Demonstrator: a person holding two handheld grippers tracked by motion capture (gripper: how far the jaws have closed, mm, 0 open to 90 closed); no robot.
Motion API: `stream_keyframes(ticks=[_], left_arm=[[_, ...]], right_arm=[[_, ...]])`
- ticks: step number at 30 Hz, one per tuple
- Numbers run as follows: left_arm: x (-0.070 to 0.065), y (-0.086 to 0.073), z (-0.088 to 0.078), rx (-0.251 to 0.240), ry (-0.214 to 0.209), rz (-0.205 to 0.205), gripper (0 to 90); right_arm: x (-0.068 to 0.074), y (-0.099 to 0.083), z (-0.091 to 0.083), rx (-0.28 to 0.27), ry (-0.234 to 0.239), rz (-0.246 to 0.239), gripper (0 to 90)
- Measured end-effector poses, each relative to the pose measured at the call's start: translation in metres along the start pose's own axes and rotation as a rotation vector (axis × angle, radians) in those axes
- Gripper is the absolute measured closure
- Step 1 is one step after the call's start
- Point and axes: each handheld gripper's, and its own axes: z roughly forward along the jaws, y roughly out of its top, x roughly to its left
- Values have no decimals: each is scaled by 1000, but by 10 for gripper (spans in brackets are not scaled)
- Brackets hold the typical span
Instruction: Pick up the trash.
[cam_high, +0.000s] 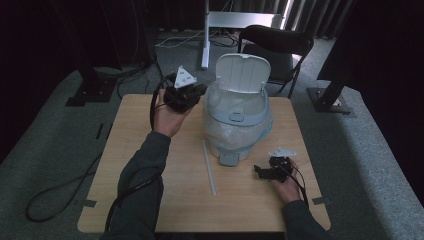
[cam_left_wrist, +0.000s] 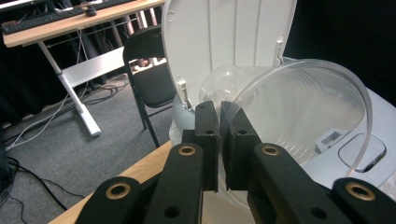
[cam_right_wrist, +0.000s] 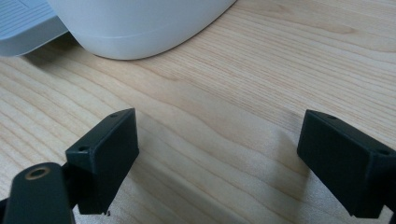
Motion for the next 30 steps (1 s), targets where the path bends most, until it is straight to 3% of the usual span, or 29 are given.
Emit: stream_keyframes(ticks=[17,30], left_arm=[[-3,15,9,1,-8,18,857],[-12,28,26,12,-33,31,856]], right_arm=[[0,0,0,0,0,-2,115],[0,0,0,0,0,-1,115]])
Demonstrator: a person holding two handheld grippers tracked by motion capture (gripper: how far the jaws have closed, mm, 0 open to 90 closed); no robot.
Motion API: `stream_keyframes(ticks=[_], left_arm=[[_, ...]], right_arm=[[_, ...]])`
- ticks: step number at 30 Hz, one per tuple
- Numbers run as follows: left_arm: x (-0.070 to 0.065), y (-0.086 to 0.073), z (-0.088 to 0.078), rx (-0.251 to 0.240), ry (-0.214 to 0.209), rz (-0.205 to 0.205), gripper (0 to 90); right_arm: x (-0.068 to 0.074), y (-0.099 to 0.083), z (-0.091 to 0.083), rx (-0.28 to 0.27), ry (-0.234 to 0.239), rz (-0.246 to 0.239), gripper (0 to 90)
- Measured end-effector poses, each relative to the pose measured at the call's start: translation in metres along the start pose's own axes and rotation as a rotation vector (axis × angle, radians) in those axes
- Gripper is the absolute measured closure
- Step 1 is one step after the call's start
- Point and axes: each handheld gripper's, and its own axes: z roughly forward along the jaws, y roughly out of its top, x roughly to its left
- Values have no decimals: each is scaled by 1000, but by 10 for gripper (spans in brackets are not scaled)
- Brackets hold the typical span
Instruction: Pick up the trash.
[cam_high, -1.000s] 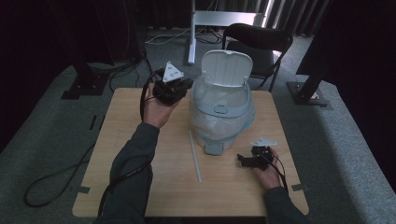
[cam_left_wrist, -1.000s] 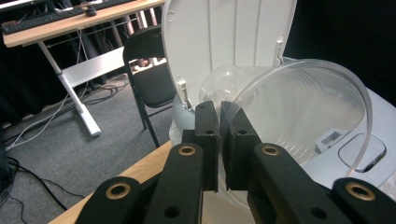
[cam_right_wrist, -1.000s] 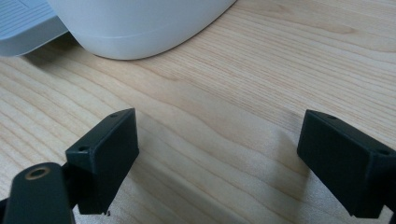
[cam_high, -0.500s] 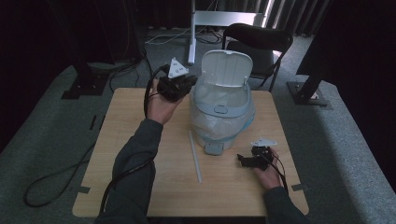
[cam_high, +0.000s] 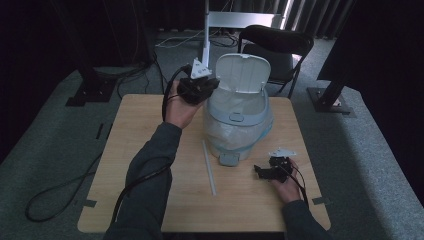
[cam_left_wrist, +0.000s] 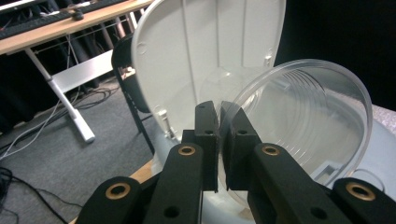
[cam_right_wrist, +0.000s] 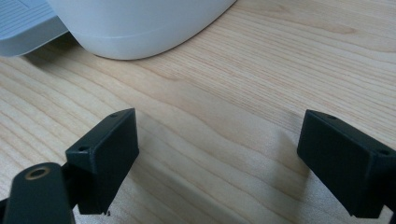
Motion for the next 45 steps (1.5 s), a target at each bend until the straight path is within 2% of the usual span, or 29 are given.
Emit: stream_keyframes(ticks=[5,6,7,8,10,13,21,27,40,45], left_arm=[[-2,2,6,0,-11,-14,851],[-1,1,8,2,-32,-19,817],[1,0,13,27,-58,-32,749],[2,-2,17,46,-59,-31,694],[4,-5,20,54,-55,-48,658],[8,-8,16,33,-62,-74,643],[13,-14,6,22,-51,-89,613],[16,-24,-7,1,-37,-111,593],[21,-36,-17,2,-11,-134,551],[18,-47,-22,-3,-12,-154,551]], right_arm=[[0,0,0,0,2,0,115],[0,0,0,0,2,-1,115],[0,0,0,0,2,0,115],[0,0,0,0,2,0,115],[0,0,0,0,2,0,115],[0,0,0,0,3,0,115],[0,0,0,0,2,-2,115],[0,0,0,0,2,-2,115],[0,0,0,0,2,0,115],[0,0,0,0,2,-1,115]])
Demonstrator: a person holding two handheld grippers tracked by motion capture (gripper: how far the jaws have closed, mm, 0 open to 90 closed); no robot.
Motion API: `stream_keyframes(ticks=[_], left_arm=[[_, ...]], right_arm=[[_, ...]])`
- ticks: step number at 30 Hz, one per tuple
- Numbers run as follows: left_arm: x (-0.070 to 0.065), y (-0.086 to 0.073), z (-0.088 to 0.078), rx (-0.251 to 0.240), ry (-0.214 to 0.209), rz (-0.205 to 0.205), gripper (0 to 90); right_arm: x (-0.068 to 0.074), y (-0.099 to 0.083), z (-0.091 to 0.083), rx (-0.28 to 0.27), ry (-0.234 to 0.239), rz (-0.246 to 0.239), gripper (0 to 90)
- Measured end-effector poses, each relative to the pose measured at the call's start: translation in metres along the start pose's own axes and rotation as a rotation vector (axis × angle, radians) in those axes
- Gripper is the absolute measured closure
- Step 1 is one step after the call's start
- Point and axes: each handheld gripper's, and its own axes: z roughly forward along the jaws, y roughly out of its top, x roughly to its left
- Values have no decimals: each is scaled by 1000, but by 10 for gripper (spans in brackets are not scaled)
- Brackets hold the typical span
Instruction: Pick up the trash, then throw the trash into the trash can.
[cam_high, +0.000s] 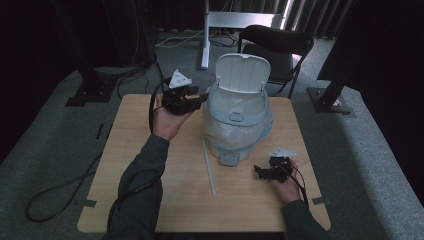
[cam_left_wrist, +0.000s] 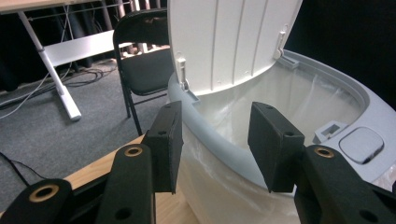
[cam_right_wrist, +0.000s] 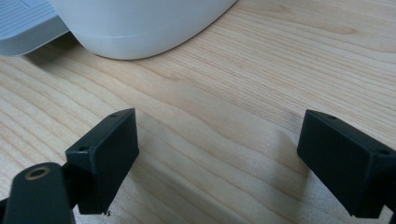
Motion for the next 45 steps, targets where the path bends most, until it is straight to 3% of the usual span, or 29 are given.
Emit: stream_keyframes(ticks=[7,15,25,45], left_arm=[[0,-4,-3,-3,-3,-7,545],[-7,-23,-10,5,-7,-8,524],[-9,-32,-15,-2,7,-14,509],[-20,-66,-17,36,8,-26,459]], right_arm=[[0,0,0,0,0,1,115],[0,0,0,0,0,0,115],[0,0,0,0,0,0,115],[0,0,0,0,0,0,115]])
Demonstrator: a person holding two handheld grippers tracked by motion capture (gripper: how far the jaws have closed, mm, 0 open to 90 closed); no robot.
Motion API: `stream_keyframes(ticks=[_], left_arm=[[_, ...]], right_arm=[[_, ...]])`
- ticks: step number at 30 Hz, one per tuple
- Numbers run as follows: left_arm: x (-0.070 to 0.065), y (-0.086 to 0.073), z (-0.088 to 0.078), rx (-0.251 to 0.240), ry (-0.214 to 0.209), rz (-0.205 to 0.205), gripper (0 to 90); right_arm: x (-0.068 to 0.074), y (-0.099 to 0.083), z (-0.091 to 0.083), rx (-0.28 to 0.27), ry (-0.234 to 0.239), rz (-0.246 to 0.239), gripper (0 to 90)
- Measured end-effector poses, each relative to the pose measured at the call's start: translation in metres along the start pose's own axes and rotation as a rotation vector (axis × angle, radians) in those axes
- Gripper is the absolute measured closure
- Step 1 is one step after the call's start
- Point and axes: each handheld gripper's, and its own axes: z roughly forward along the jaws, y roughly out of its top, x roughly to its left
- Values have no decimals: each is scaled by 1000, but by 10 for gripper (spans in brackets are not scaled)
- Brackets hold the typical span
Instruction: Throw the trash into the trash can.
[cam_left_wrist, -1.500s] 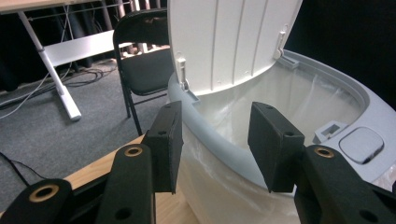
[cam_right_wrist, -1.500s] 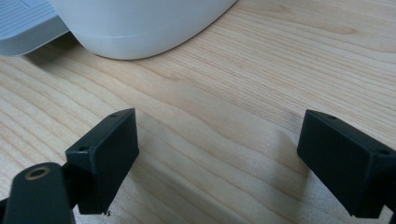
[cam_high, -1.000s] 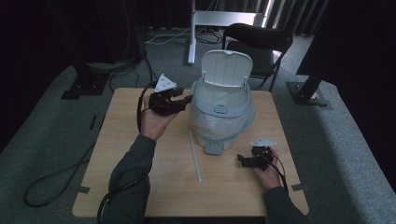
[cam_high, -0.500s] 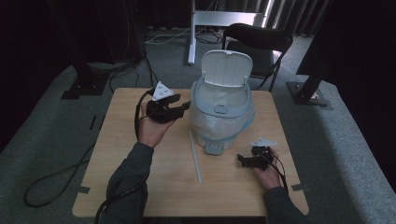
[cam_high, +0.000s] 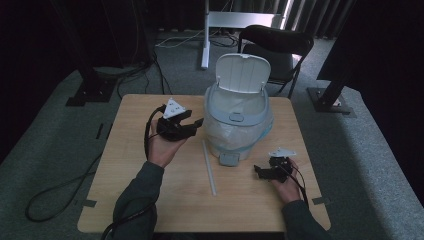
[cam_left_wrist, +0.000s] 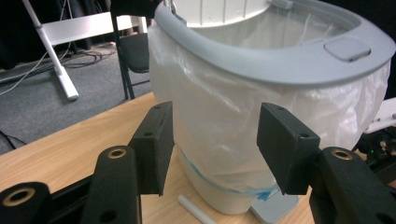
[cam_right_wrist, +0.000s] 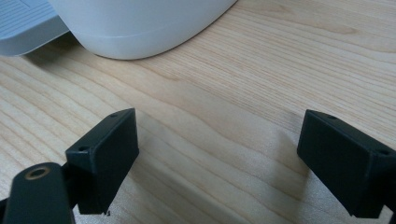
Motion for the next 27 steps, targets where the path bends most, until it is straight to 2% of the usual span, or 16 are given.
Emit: stream_keyframes(ticks=[9,17,27], left_arm=[[-6,-16,5,10,-5,14,450],[-9,-32,14,46,-8,5,451],[-20,-54,25,81,-25,-9,452]], right_arm=[[0,0,0,0,0,0,115],[0,0,0,0,0,0,115],[0,0,0,1,0,0,115]])
